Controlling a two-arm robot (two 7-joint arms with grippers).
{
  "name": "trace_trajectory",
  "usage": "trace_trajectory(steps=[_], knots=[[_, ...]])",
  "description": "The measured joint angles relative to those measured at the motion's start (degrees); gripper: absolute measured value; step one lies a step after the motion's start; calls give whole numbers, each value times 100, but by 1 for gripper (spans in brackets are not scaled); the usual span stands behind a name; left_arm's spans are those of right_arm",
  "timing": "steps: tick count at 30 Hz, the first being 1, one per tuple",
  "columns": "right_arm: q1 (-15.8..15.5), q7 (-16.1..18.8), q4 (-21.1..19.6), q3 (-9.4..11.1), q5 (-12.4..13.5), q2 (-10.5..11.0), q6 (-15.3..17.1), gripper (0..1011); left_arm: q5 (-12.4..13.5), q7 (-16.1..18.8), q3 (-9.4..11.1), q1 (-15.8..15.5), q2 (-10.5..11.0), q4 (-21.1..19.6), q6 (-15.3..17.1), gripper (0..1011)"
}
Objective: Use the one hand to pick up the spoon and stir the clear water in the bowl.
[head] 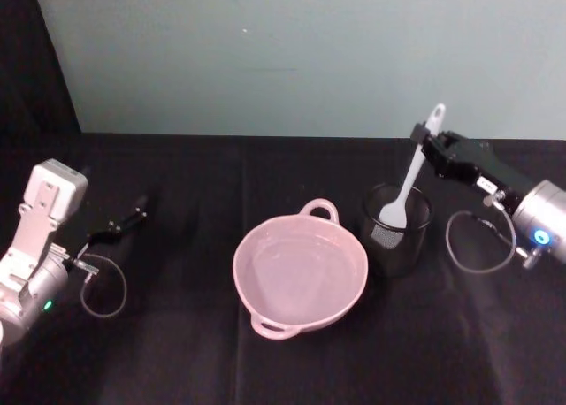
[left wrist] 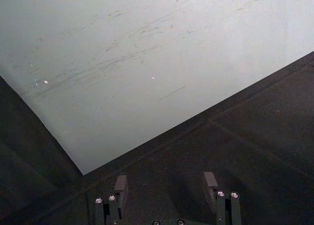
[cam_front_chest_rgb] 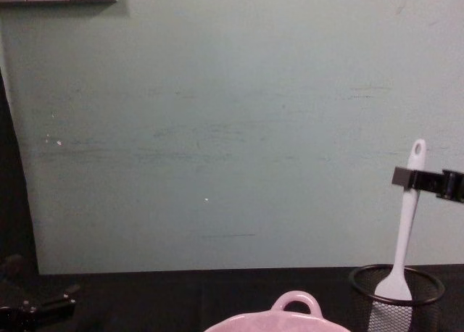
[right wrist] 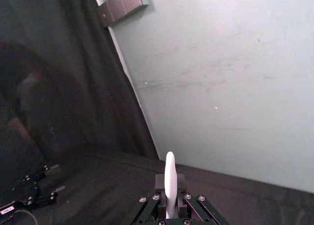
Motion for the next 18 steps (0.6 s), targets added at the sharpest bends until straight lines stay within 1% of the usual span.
trace_trajectory(steps=[6,15,18], knots=[[56,98,315,-30,187,-94,29,120,0,0,0,0,0,0,0,1005],[109,129,558,-57,347,-155,49,120,0,0,0,0,0,0,0,1005],[119,147,639,-57,439,-188,50,120,0,0,0,0,0,0,0,1005]])
